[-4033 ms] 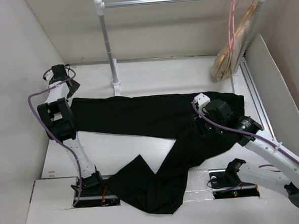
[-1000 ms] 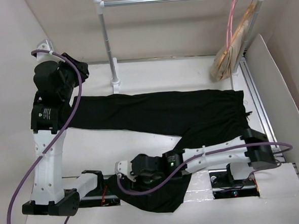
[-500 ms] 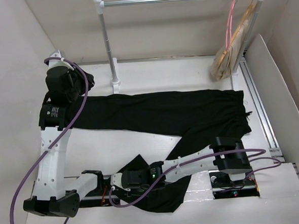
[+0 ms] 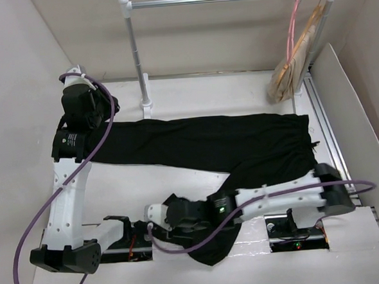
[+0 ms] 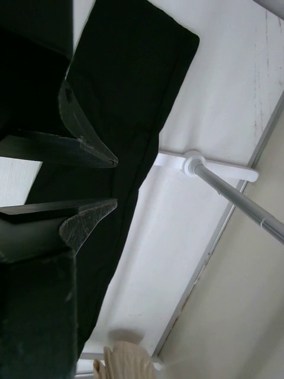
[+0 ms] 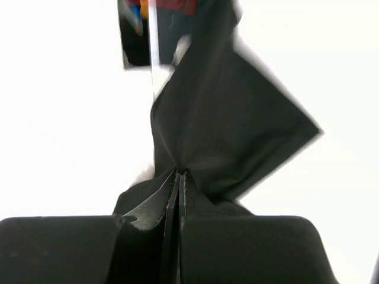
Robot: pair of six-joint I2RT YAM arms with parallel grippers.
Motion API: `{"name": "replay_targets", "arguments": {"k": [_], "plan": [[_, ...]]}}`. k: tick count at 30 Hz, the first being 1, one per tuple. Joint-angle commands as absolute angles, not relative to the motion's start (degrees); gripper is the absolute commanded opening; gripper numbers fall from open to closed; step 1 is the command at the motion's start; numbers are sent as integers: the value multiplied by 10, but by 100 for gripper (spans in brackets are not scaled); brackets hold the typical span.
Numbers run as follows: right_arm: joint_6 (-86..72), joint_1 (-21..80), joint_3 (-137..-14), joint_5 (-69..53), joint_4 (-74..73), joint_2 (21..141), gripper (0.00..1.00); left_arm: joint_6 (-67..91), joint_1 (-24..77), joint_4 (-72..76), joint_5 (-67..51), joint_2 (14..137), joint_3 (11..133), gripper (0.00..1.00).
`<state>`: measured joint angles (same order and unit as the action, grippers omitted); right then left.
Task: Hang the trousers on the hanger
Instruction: Flatten out the trousers at the center of the board.
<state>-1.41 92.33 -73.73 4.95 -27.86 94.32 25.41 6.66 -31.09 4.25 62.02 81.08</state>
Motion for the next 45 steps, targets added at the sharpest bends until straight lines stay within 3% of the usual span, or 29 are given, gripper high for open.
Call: {"name": "replay_targets", "arguments": {"k": [1,5,7,14,15,16,17,18,21,23,24,26,27,28,29,33,39,45], "plan": [[13,862,-754,82,-295,837,0,229,66,-305,61,627,805,24],[41,740,-696,54,-259,768,0,219,66,-311,49,650,799,27],[56,681,-676,6,-244,763,0,214,66,-313,39,658,784,34],[113,469,-674,-27,-186,860,0,215,66,-319,42,682,703,40],[113,426,-685,-32,-178,871,4,217,66,-319,36,679,692,40],[99,391,-702,-40,-169,893,38,221,74,-314,18,672,656,41],[97,390,-702,-40,-178,893,38,226,85,-311,14,668,656,41],[96,372,-727,-60,-183,904,59,230,101,-312,14,664,637,41],[88,372,-734,-64,-187,878,77,254,168,-302,-27,643,580,39],[85,396,-720,-56,-194,856,78,267,209,-281,-34,620,549,39],[81,404,-710,-38,-197,842,72,272,251,-273,-38,612,533,39],[60,417,-669,-30,-200,795,38,283,292,-258,-40,606,498,39],[50,425,-651,-25,-200,775,11,286,343,-249,-34,605,482,39],[41,425,-633,-24,-199,734,2,293,370,-237,-23,606,478,39],[20,431,-595,-24,-197,712,0,295,399,-231,15,616,476,39],[-33,439,-511,-4,-213,601,3,284,508,-202,76,683,500,40],[-68,432,-455,13,-278,463,32,273,508,-175,67,808,531,41],[-79,412,-455,24,-343,399,43,272,513,-186,86,860,555,41]]}}
